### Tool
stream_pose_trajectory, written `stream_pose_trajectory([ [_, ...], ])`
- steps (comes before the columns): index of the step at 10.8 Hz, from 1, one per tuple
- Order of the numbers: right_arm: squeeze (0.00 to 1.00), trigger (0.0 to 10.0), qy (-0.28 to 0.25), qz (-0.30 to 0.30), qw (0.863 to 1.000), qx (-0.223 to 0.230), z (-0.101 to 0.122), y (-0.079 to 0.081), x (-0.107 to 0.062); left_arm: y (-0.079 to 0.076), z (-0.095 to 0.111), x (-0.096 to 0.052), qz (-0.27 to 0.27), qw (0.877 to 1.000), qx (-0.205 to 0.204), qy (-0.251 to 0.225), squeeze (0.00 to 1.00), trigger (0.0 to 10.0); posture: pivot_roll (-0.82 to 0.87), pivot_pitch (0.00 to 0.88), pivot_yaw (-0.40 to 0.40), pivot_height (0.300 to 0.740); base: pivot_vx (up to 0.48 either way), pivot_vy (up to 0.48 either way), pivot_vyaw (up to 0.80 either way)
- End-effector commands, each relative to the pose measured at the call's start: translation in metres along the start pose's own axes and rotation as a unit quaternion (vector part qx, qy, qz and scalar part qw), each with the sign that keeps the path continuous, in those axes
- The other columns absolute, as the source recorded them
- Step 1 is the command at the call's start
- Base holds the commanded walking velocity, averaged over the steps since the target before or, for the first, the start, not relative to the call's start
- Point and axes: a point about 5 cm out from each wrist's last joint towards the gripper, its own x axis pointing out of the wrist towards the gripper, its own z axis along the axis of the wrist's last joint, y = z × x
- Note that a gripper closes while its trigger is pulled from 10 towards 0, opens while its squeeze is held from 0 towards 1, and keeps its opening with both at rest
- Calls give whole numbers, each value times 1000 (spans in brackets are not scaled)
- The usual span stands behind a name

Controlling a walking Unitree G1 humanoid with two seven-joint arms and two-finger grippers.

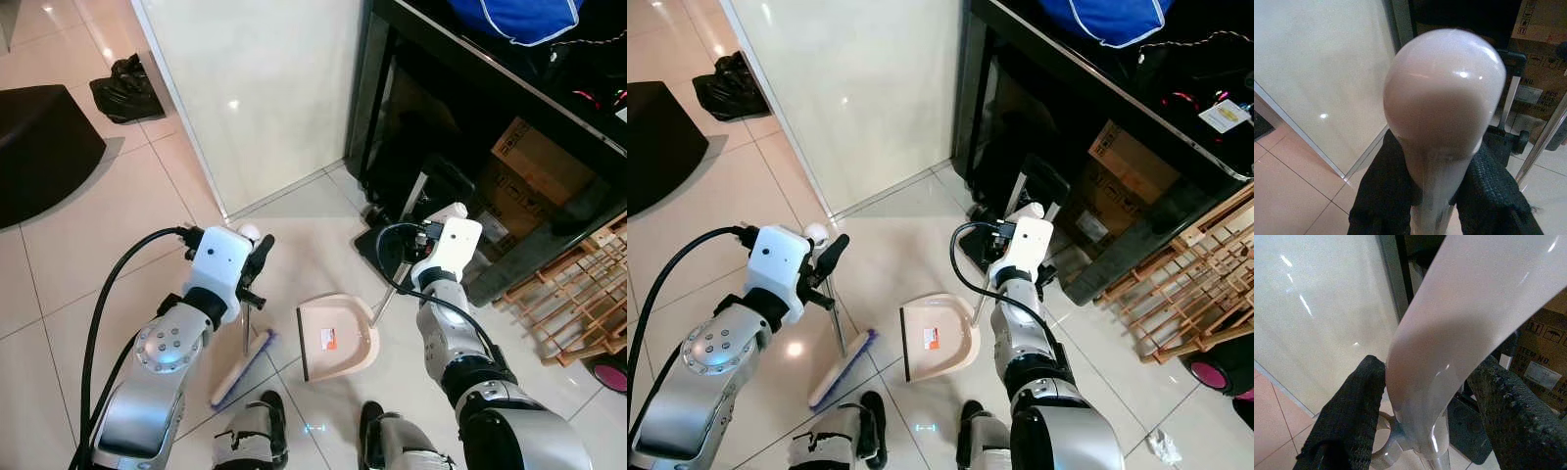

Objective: Sweep floor

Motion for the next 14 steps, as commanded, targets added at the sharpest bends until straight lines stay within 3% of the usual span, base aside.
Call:
stream_pose_trajectory([
  [1,0,5882,14,-9,1000,5,-7,-2,-4,-1,6,-3,-1,1000,8,-11,0,10000,117,248,15,740,0,0,0],
  [2,0,3804,13,-9,1000,8,-7,-2,-4,-1,6,-2,-1,1000,9,-11,0,10000,118,246,15,740,0,0,0],
  [3,0,824,12,-9,1000,10,-7,-1,-4,0,6,-2,-1,1000,9,-11,0,10000,118,245,15,740,0,0,0],
  [4,0,0,10,-9,1000,12,-7,-1,-4,0,6,-3,-2,1000,9,-12,0,10000,119,243,14,740,0,0,0],
  [14,0,0,-15,5,1000,9,2,2,-2,0,4,1,-1,1000,11,-11,0,10000,94,221,11,740,0,0,0],
])
